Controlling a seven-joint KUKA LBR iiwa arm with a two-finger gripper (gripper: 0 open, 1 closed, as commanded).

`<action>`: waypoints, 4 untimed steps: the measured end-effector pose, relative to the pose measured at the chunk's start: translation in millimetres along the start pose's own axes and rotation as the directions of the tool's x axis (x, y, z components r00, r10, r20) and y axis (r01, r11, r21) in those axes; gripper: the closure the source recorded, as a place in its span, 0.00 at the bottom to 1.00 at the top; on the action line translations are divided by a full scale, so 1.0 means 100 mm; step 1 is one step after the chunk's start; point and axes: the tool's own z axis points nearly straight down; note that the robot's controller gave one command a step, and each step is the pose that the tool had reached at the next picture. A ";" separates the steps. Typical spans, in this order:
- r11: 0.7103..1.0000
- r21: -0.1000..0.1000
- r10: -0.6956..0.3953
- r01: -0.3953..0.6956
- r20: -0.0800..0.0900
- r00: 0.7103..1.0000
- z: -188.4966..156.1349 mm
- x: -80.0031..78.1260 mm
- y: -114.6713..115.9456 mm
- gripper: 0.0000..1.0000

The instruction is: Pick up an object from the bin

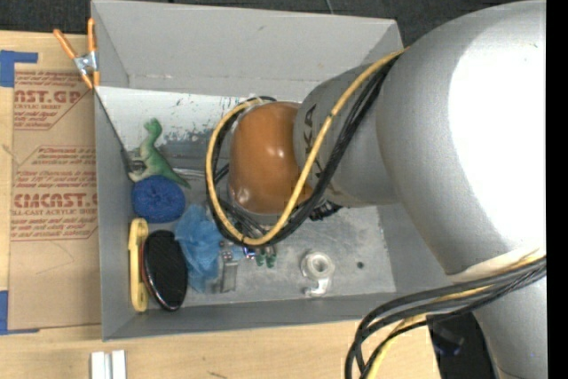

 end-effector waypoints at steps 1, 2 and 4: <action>0.980 0.001 0.197 -0.197 0.007 0.980 0.07 -0.36 0.27 1.00; 0.980 0.001 0.197 -0.197 0.007 0.980 0.07 -0.36 0.27 1.00; 0.867 0.000 0.498 -0.498 0.008 0.867 -0.20 -0.47 0.37 1.00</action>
Offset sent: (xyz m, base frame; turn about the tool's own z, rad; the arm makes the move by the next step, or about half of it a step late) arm 0.0000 0.0000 0.0000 0.0000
